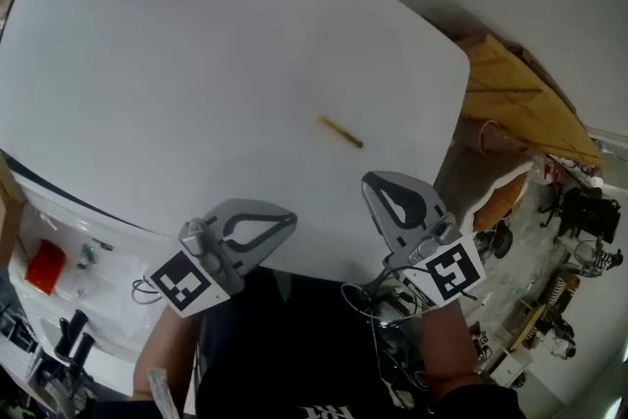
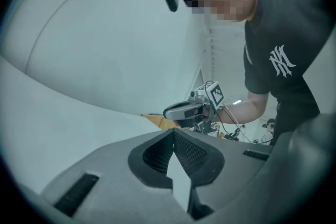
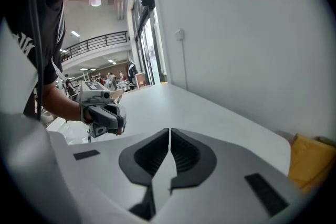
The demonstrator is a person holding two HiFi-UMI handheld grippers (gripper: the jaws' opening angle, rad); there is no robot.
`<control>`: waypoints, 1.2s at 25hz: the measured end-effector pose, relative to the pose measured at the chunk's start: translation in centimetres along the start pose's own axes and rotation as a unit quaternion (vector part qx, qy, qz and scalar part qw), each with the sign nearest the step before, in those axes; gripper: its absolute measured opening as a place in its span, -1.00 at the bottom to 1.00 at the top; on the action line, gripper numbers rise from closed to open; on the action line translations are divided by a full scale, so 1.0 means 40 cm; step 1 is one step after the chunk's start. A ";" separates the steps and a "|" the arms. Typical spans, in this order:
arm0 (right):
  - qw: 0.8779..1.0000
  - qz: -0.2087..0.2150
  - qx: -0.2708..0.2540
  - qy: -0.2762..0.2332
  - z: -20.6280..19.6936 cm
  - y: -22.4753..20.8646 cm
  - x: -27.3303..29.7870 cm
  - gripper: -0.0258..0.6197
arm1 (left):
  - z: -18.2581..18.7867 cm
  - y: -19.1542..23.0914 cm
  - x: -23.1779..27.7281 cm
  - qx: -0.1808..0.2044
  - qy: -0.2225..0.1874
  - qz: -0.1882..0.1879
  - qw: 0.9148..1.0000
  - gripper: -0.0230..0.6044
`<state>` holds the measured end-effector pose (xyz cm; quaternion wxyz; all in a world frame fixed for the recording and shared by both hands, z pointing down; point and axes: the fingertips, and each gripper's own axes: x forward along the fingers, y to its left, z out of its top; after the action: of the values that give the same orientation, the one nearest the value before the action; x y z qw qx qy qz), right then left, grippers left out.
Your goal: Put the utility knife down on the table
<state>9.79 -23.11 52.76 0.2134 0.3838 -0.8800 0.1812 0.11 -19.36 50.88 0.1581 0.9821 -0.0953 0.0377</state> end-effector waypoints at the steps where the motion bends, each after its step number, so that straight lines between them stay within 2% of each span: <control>1: 1.000 -0.009 0.010 -0.011 0.025 0.027 -0.046 -0.88 | 0.023 -0.030 -0.009 -0.022 0.013 -0.006 1.000 -0.91; 3: 0.998 -0.016 0.043 -0.042 0.089 0.097 -0.157 -0.90 | 0.110 -0.114 -0.029 -0.044 0.017 -0.016 0.999 -0.91; 6: 0.987 0.004 0.092 -0.130 0.251 0.211 -0.321 -0.91 | 0.264 -0.243 -0.057 -0.021 -0.007 -0.033 0.999 -0.91; 9: 0.964 0.045 0.110 -0.237 0.374 0.287 -0.433 -0.91 | 0.364 -0.305 -0.077 0.028 -0.025 -0.044 0.998 -0.91; 12: 0.940 0.090 0.144 -0.296 0.367 0.366 -0.589 -0.91 | 0.417 -0.443 -0.086 0.037 -0.052 -0.048 0.997 -0.91; 14: 0.911 0.133 0.186 -0.343 0.339 0.418 -0.706 -0.91 | 0.435 -0.550 -0.085 0.022 -0.077 -0.065 0.995 -0.91; 17: 0.856 0.192 0.245 -0.413 0.292 0.487 -0.838 -0.91 | 0.448 -0.667 -0.095 -0.001 -0.089 -0.076 0.993 -0.91; 21: 0.789 0.260 0.306 -0.466 0.195 0.562 -0.933 -0.91 | 0.446 -0.831 -0.147 0.025 -0.098 -0.071 0.992 -0.91; 23: 0.764 0.284 0.321 -0.482 0.171 0.597 -0.960 -0.91 | 0.417 -0.902 -0.180 0.039 -0.088 -0.062 0.993 -0.91; 24: 0.760 0.291 0.319 -0.486 0.170 0.616 -0.967 -0.91 | 0.396 -0.927 -0.195 0.049 -0.074 -0.050 0.995 -0.91; 26: 0.757 0.305 0.304 -0.491 0.180 0.658 -0.974 -0.91 | 0.372 -0.970 -0.217 0.066 -0.050 -0.031 0.996 -0.91; 30: 0.763 0.327 0.260 -0.493 0.227 0.763 -0.994 -0.91 | 0.365 -1.055 -0.258 0.083 -0.051 -0.045 0.994 -0.91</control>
<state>9.11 15.82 19.92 -0.4299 0.1497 -0.8553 0.2475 -0.96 17.13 23.16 0.0721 0.9958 -0.0559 -0.0117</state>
